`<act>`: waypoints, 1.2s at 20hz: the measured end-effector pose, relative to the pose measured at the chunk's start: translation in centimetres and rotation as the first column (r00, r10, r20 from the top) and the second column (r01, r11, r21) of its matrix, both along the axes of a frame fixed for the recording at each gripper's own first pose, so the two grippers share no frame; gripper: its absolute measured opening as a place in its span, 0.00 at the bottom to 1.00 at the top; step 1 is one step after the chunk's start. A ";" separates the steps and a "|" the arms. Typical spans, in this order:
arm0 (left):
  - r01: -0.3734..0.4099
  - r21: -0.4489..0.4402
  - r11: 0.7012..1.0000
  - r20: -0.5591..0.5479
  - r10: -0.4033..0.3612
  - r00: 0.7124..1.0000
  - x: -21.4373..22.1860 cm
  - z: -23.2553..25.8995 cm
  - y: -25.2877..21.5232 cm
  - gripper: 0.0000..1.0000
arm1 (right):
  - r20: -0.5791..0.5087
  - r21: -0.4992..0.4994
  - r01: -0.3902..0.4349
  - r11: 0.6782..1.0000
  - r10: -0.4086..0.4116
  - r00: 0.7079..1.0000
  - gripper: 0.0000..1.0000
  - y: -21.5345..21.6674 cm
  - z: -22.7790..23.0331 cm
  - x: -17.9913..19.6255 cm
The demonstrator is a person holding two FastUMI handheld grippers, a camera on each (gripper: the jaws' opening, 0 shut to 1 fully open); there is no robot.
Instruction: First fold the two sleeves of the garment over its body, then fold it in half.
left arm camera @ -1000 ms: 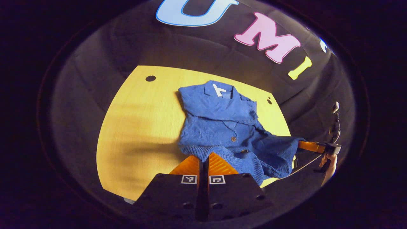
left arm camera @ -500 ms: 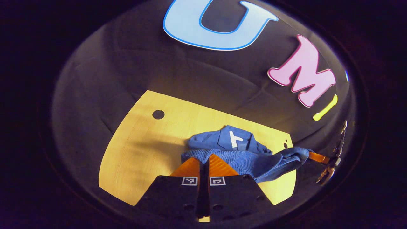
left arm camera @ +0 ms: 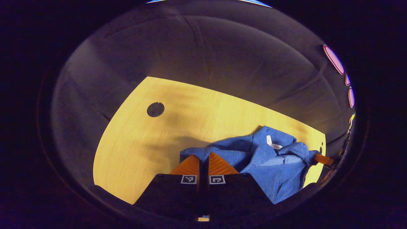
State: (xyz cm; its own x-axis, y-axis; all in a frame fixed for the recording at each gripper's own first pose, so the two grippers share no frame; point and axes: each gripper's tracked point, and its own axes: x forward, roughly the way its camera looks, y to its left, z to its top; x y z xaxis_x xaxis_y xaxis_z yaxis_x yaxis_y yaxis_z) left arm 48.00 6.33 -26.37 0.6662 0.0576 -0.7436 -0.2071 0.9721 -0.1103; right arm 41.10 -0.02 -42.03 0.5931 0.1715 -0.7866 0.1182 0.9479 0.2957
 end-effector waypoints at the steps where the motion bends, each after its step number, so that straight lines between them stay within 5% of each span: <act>1: 0.003 -0.009 1.000 0.068 -0.003 0.998 1.4 0.7 -0.6 0.00 | 0.025 -0.002 0.012 1.000 -0.012 1.000 0.05 -0.2 0.0 0.7; 4: 0.075 0.023 0.997 0.076 -0.077 0.994 1.9 0.2 -2.1 0.10 | 0.032 -0.012 0.032 0.999 -0.031 0.999 0.07 -0.6 -0.7 1.1; 7: 0.067 0.138 0.988 0.048 -0.075 0.996 2.2 0.5 -1.3 0.74 | 0.047 -0.016 0.038 0.999 -0.037 0.998 0.49 -0.9 -0.9 1.8; 9: 0.064 0.121 0.991 0.095 -0.075 0.993 2.5 1.7 -2.2 0.75 | 0.084 -0.040 0.028 0.999 -0.025 0.996 1.00 -1.5 -0.4 2.1; 10: 0.058 0.123 0.991 0.112 -0.072 0.991 2.2 2.0 -2.1 0.75 | 0.102 -0.052 0.019 0.998 -0.013 0.995 0.91 -1.7 0.1 1.9; 18: 0.100 0.284 0.954 0.237 -0.170 0.957 0.0 7.2 -4.6 0.77 | 0.280 -0.140 -0.064 0.988 0.101 0.955 0.95 -0.9 6.2 1.0; 24: 0.157 0.318 0.935 0.388 -0.279 0.879 -6.8 13.8 -11.0 0.77 | 0.465 -0.298 -0.113 0.948 0.248 0.850 0.95 1.3 16.8 -3.9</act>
